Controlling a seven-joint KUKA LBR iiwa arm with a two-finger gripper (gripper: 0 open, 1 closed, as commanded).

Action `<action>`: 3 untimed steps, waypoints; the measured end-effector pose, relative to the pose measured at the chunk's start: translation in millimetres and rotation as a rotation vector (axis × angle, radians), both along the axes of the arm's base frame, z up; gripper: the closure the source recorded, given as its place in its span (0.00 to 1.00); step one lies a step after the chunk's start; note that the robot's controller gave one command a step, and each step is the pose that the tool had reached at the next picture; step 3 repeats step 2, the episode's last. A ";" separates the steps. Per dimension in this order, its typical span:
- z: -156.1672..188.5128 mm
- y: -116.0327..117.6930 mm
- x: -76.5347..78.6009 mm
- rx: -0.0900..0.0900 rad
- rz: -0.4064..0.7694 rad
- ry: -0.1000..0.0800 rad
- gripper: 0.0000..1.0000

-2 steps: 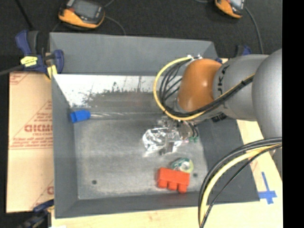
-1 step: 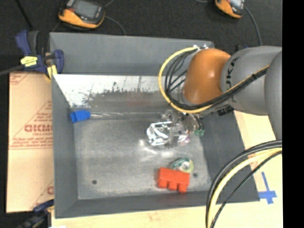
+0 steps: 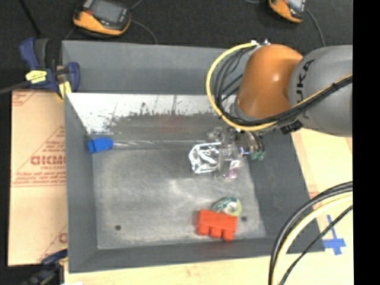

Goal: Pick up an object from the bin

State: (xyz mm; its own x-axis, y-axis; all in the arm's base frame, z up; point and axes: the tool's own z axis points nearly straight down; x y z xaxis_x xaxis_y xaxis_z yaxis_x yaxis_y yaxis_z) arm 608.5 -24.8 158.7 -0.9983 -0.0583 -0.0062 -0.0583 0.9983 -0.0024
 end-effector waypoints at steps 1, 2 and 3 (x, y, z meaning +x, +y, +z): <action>-0.7 -1.3 0.2 0.000 -0.001 0.003 1.00; 43.4 -2.7 1.4 0.000 -0.003 0.000 1.00; 43.4 -2.7 1.4 0.000 -0.003 0.000 1.00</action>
Offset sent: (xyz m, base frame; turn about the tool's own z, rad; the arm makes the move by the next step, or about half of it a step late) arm -0.0002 0.0000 0.0002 0.0000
